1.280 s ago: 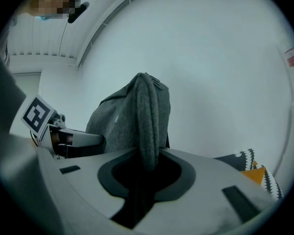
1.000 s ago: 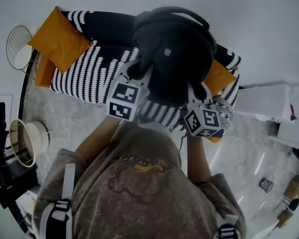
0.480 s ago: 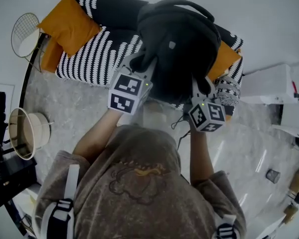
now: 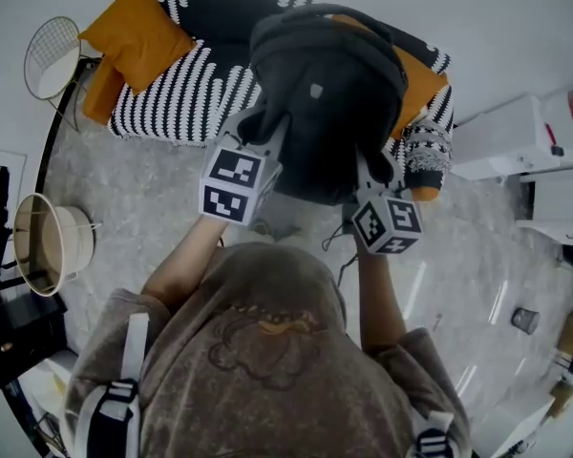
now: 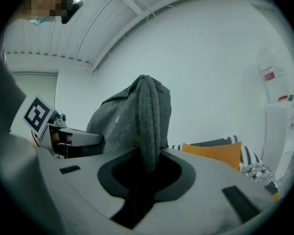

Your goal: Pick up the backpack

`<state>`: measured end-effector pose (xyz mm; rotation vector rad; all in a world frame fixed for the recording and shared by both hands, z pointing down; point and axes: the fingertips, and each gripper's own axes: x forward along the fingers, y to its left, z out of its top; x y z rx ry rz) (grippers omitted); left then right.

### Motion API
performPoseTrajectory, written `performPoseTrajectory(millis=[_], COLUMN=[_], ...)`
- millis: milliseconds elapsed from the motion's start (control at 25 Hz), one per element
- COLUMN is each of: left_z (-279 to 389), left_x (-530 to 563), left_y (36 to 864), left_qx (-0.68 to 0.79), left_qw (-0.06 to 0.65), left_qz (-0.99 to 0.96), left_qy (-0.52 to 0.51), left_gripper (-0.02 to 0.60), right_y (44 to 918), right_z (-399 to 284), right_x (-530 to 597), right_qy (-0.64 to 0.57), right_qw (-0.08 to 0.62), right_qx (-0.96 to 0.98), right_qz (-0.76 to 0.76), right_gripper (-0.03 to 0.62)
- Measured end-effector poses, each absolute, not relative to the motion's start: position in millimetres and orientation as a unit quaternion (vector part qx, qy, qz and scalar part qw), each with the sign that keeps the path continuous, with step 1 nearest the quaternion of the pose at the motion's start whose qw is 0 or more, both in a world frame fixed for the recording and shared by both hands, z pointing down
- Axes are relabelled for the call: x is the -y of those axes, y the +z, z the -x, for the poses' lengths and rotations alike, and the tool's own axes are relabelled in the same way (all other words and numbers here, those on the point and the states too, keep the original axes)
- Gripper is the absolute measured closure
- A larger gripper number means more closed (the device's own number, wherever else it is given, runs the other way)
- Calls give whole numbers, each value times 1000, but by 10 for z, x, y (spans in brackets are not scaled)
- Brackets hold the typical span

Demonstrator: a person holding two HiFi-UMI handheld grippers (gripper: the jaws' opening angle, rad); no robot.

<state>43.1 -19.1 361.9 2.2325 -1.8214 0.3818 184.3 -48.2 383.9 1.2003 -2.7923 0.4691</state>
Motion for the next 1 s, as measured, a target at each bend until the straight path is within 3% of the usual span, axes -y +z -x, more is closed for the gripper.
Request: performPoseTrajectory(millis=[560, 1000], left_z=[-1027, -1131], left_x=[-834, -1208], left_y=[3485, 3500], left_qx=[638, 649], left_qw=[107, 109], left_qz=[-750, -741], left_qy=[134, 133], left_gripper=[517, 518], right_y=[3727, 3767], right_z=[-2424, -2514], right_x=[-474, -814], right_qy=[163, 171], right_qw=[34, 35], right_qx=[917, 919], right_qz=[-364, -352], right_gripper=[533, 533])
